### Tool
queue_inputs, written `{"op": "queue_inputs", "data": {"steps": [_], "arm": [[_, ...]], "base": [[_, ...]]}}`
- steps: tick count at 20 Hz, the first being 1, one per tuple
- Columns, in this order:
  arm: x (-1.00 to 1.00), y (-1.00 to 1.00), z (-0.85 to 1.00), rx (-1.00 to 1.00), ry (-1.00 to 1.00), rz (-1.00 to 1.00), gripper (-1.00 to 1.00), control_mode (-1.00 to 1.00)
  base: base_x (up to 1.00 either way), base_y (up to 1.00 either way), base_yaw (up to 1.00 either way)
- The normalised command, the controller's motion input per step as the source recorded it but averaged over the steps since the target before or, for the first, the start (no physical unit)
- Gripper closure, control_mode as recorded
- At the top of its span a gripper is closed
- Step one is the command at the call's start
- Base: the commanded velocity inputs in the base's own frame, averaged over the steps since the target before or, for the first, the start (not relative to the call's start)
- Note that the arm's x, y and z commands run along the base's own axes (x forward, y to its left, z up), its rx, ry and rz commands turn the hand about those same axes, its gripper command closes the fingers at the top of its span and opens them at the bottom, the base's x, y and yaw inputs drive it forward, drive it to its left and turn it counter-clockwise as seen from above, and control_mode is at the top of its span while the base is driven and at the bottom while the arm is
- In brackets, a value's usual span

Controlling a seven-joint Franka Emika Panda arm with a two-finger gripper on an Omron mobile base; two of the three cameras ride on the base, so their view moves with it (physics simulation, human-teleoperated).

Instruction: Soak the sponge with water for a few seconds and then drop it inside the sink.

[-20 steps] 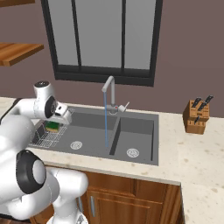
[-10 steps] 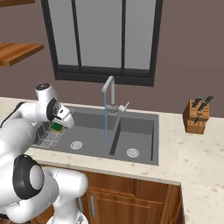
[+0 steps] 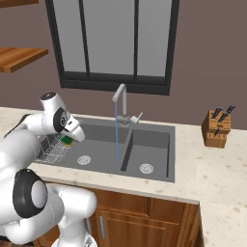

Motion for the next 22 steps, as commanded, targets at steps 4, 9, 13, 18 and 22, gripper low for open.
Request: {"op": "queue_inputs", "data": {"steps": [4, 9, 13, 18, 22], "arm": [[0.06, -0.17, 0.00, -0.10, 0.00, -0.04, 1.00, -1.00], [0.06, -0.22, 0.00, -0.10, 0.00, -0.02, 1.00, -1.00], [0.08, -0.21, 0.00, -0.10, -0.01, -0.02, 1.00, -1.00], [0.02, -0.26, 0.00, -0.02, -0.16, -0.02, 1.00, -1.00], [0.00, -0.23, 0.00, 0.00, -0.24, -0.01, 1.00, -1.00]], "base": [[0.00, 0.00, 0.00], [0.00, 0.00, 0.00], [0.00, 0.00, 0.00], [0.00, 0.00, 0.00], [0.00, 0.00, 0.00]]}}
